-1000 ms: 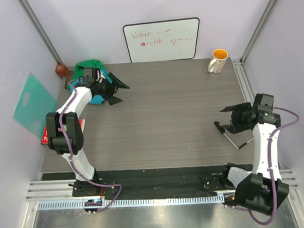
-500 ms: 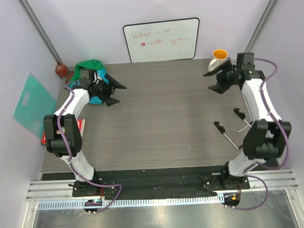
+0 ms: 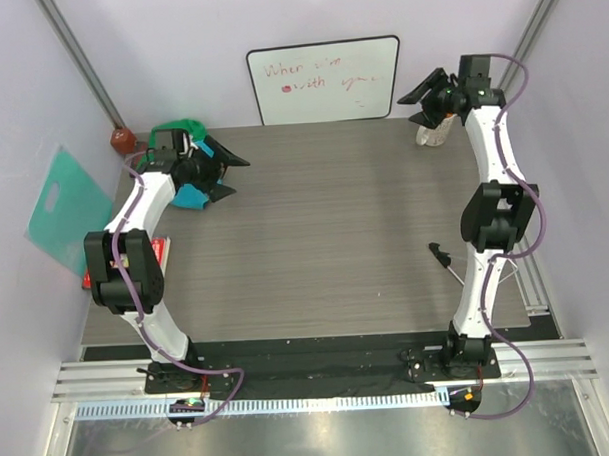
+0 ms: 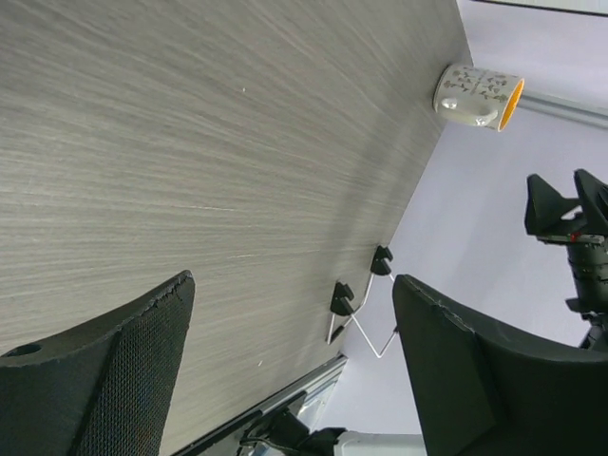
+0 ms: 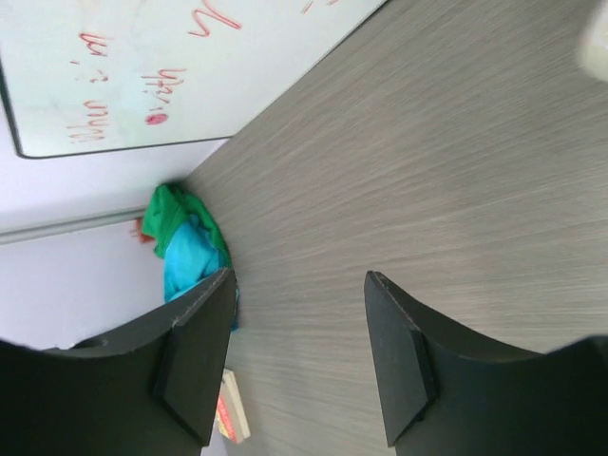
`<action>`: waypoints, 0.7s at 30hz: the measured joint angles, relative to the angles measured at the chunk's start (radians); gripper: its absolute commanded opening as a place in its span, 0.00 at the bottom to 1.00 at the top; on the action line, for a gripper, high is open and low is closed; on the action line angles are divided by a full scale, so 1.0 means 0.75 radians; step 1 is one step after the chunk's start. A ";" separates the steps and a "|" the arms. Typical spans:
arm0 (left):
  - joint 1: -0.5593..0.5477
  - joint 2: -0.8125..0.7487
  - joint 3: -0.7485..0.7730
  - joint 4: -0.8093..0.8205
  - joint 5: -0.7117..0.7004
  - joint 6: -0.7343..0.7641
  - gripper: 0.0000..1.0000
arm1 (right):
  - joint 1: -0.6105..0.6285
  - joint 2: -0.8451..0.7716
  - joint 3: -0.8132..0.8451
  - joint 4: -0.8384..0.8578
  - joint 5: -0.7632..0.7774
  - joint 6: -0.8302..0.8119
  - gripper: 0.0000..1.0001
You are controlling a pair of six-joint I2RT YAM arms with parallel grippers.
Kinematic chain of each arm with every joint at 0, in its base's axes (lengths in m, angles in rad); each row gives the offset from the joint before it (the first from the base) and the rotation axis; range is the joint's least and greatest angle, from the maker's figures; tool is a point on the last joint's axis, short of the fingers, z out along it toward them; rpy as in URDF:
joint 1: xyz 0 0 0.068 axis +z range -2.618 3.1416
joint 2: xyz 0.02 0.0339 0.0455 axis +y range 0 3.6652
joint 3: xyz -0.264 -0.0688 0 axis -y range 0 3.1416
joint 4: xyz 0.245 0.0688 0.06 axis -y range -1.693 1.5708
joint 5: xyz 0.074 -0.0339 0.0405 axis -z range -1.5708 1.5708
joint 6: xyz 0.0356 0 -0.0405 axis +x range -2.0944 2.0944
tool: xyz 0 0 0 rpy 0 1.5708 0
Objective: Fold and stack the t-shirts
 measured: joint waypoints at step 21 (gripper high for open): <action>0.337 0.067 0.061 0.078 -0.146 -0.129 0.85 | 0.485 0.291 -0.222 0.368 -0.406 0.165 0.58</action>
